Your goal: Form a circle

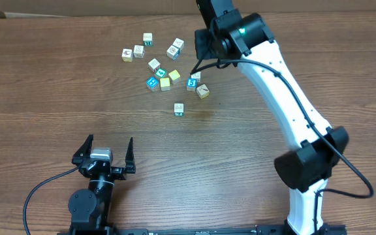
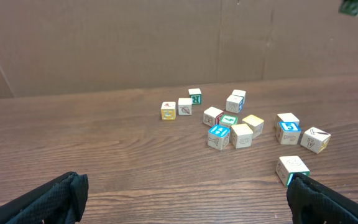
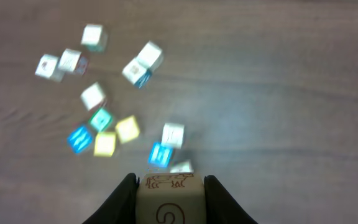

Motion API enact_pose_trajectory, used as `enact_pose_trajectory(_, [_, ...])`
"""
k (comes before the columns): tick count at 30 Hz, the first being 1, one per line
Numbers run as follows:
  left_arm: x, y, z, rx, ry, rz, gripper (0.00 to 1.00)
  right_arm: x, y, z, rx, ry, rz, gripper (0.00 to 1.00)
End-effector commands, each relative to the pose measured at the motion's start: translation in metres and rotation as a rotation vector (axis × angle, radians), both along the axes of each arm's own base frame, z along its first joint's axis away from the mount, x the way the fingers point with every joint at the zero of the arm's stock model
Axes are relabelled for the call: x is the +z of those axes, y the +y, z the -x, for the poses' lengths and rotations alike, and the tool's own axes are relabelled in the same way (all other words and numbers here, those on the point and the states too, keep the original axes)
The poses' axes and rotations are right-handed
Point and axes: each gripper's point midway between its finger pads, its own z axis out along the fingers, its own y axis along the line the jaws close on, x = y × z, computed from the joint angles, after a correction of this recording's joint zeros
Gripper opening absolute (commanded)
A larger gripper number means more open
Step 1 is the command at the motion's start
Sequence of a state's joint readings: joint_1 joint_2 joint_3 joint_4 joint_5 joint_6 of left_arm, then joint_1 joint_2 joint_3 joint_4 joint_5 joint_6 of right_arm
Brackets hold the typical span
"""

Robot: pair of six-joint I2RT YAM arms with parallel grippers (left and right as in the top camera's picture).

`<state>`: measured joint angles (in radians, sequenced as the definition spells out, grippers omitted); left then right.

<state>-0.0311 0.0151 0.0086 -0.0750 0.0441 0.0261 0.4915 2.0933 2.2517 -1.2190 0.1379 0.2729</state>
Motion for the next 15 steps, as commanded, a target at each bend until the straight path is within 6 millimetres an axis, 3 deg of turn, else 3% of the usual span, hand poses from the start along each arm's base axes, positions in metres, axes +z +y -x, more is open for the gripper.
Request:
enact_pose_trajectory(1, [0.0,0.0,0.0,0.001,-0.007,-0.012,1.0,0.026,0.009,0.025,0.019,0.032,-0.098,0.26])
enact_pose_trajectory(8, [0.0,0.0,0.0,0.001,-0.007,-0.012,1.0,-0.011,-0.001,0.051,-0.055,0.2,-0.07,0.25])
enact_pose_trajectory(15, [0.0,0.0,0.0,0.001,-0.007,-0.012,1.0,-0.065,0.0,0.075,-0.082,0.339,-0.015,0.26])
